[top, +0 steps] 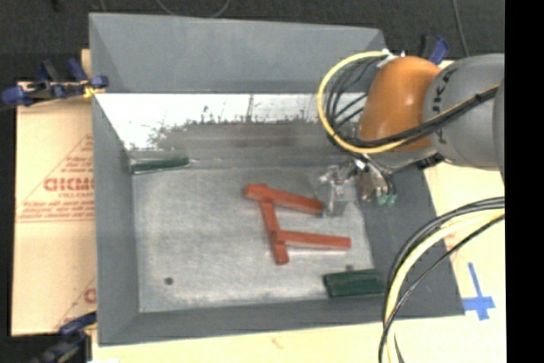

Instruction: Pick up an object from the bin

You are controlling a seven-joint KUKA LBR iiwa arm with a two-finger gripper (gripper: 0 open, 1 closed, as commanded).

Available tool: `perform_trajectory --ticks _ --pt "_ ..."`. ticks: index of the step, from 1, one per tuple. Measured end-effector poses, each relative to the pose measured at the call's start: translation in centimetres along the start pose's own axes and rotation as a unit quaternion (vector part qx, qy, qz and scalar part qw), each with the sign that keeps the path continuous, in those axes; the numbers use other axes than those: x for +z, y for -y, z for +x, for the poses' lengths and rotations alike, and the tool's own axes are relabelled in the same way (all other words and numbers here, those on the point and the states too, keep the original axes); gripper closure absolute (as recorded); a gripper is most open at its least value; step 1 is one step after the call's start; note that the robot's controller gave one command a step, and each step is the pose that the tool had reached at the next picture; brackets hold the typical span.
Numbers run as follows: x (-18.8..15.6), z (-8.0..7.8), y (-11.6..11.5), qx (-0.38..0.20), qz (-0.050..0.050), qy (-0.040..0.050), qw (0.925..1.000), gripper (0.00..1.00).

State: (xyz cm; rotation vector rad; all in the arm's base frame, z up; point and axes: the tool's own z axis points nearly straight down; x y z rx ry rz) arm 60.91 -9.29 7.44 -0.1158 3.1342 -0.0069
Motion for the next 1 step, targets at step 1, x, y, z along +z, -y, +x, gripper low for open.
perform_trajectory --ticks 1 --pt "0.00 0.00 0.00 -0.001 0.000 0.0000 1.0000 1.00"
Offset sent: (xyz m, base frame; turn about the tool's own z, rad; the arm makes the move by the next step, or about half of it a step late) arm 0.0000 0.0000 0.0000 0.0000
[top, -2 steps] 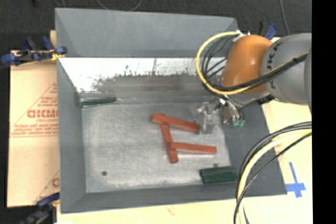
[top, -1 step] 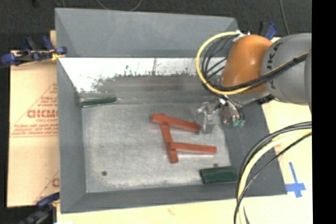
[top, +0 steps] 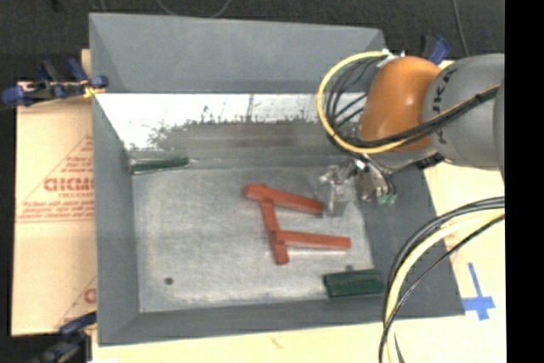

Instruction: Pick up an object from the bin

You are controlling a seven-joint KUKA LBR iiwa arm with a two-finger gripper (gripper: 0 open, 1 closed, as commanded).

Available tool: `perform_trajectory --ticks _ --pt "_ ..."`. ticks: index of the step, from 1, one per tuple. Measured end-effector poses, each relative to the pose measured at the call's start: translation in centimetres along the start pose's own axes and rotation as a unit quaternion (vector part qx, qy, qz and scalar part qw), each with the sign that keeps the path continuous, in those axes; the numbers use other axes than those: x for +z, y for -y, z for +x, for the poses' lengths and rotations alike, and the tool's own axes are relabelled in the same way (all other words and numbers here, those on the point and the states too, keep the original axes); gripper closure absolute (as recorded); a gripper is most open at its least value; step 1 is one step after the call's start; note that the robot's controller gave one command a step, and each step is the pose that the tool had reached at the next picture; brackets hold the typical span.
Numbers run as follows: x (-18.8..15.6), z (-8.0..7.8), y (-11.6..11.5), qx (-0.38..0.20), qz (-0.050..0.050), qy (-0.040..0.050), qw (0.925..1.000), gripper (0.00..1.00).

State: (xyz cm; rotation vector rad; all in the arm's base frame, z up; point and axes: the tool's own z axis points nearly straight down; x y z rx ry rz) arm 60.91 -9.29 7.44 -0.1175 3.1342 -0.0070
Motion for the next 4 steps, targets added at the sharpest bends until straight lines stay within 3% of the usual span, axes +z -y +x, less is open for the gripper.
perform_trajectory --ticks 3,4 --pt "0.0 0.0 0.0 -0.001 0.000 0.0000 1.0000 1.00" --pt "-8.8 4.4 3.4 0.011 0.001 0.0024 0.9999 1.00"
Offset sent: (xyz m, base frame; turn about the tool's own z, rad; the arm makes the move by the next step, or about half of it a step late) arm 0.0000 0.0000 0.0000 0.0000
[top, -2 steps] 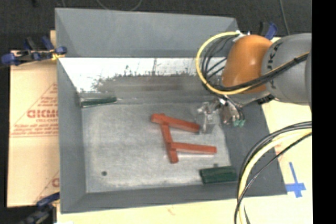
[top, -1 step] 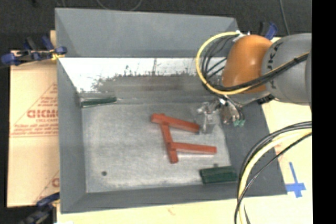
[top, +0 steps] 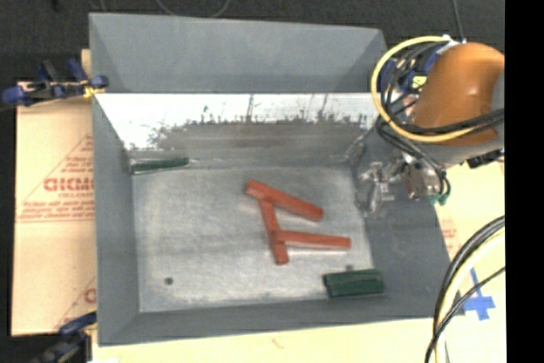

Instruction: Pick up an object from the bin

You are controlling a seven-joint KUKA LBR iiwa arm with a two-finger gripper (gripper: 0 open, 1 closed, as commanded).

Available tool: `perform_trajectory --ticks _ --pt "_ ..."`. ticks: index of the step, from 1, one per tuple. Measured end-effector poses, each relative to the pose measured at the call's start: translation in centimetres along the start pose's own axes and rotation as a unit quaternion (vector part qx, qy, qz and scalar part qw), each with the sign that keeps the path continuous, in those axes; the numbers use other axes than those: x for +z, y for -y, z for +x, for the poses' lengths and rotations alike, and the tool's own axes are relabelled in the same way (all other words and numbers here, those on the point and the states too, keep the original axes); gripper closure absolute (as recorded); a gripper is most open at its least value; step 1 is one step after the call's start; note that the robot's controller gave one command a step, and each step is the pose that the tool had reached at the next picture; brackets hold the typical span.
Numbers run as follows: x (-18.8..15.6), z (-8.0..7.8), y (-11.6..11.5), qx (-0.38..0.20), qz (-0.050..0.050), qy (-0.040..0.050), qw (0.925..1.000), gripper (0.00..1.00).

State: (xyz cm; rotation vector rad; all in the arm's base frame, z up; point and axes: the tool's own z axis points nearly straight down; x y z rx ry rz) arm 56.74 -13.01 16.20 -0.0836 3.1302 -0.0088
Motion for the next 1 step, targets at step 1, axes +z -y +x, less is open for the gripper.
perform_trajectory --ticks 1 --pt "0.50 0.01 -0.20 -0.001 -0.001 -0.0030 1.0000 0.00"
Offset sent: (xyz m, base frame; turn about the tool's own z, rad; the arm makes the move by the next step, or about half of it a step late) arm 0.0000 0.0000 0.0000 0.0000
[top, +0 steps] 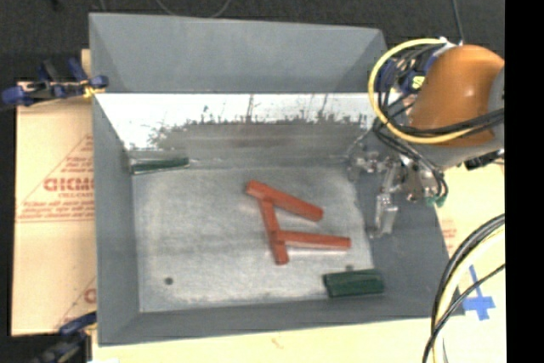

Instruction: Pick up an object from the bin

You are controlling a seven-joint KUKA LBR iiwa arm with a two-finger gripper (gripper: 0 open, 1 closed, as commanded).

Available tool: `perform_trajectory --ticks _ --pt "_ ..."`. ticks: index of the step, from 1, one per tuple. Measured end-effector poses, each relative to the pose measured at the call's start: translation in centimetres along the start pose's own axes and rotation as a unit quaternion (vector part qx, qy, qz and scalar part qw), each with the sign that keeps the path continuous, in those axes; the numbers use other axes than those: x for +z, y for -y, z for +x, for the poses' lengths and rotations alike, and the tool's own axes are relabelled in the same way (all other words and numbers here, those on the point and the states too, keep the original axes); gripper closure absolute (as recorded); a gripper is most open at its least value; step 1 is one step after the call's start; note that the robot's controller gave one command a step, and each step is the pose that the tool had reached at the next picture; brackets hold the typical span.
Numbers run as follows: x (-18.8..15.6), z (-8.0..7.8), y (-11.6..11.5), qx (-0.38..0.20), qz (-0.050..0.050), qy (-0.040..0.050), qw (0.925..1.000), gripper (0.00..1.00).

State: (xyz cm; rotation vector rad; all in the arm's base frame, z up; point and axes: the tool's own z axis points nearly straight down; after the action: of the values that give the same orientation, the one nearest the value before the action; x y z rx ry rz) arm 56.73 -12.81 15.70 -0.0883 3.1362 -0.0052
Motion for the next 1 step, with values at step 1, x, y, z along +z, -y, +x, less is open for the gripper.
perform_trajectory --ticks 1 --pt "0.00 0.00 0.01 0.000 0.000 0.0000 1.0000 1.00"
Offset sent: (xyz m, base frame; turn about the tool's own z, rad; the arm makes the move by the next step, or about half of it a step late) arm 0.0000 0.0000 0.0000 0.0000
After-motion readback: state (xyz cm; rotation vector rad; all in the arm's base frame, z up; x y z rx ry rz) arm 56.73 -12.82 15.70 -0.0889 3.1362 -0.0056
